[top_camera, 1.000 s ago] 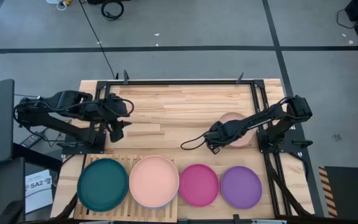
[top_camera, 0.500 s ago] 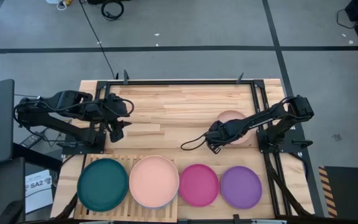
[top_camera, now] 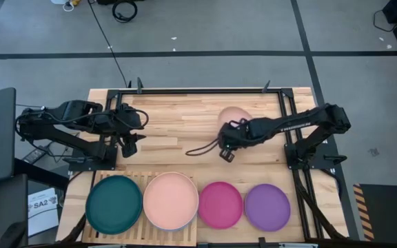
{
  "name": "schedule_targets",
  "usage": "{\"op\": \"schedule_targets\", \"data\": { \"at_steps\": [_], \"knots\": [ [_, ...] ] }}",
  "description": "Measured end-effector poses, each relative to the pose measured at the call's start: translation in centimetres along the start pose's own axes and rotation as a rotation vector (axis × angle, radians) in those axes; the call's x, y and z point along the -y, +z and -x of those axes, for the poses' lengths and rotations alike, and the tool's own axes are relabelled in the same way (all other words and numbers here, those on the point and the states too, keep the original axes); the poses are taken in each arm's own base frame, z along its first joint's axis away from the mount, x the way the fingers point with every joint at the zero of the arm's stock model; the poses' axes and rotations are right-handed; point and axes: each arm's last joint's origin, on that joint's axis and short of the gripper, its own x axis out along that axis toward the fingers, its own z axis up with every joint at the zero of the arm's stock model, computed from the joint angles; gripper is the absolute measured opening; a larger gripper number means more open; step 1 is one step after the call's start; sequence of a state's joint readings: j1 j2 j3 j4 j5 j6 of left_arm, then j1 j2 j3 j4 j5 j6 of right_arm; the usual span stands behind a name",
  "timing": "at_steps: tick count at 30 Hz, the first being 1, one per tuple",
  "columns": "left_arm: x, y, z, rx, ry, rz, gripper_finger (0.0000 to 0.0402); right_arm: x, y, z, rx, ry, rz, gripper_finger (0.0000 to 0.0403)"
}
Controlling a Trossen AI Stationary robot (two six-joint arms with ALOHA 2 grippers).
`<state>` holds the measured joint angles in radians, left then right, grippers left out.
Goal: Place and stack plates onto a shelf
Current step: Stack the light orange plate on top of the light orange plate on the shelf
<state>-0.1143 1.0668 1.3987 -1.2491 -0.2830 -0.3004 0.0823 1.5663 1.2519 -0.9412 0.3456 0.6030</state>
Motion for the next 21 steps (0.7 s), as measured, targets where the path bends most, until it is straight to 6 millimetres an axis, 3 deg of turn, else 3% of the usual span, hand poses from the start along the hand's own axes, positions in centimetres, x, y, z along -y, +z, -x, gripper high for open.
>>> {"op": "schedule_targets", "data": {
  "at_steps": [9, 21],
  "knots": [
    [0.0, 0.0, 0.0, -0.001, 0.000, 0.000, 0.0162, -0.9, 4.3, 5.1, 0.226, 0.138, 0.160, 0.0014],
    [0.0, 0.0, 0.0, -0.005, 0.002, -0.001, 0.0162, -4.6, 5.6, 8.2, 0.498, 0.463, 0.383, 0.0014]
  ]
}}
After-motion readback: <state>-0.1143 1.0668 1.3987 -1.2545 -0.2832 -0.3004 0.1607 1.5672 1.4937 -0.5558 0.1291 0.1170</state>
